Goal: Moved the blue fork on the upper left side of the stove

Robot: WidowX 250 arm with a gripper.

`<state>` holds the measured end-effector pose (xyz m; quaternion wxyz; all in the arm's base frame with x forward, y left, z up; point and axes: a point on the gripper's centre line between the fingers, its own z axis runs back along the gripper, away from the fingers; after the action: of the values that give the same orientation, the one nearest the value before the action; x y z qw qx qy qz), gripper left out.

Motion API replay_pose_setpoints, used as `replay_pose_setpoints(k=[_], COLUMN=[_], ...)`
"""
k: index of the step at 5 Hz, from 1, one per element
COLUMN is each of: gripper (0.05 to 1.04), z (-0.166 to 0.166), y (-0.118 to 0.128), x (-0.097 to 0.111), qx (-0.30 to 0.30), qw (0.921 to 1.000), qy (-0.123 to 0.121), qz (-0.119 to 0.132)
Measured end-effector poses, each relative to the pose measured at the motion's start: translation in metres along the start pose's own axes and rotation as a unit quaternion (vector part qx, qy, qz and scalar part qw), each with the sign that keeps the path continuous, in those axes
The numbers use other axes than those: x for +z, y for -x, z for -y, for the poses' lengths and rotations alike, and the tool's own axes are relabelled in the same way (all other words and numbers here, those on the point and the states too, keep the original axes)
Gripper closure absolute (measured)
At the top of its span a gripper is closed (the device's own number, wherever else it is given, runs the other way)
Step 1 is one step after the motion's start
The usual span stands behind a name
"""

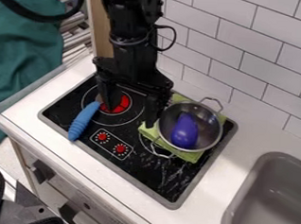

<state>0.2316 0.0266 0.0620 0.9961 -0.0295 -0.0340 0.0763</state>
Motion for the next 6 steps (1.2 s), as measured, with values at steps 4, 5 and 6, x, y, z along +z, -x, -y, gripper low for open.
replay_pose_setpoints(k=[4, 5, 6], gripper=[0.075, 0.075, 0.075], z=[-0.091, -0.113, -0.123], y=[0.009, 0.007, -0.008], x=[-0.028, -0.047, -0.074], qx=[0.079, 0.089, 0.078], qw=[0.9959, 0.9956, 0.9967], qy=[-0.036, -0.017, 0.005], qz=[-0.025, -0.024, -0.022])
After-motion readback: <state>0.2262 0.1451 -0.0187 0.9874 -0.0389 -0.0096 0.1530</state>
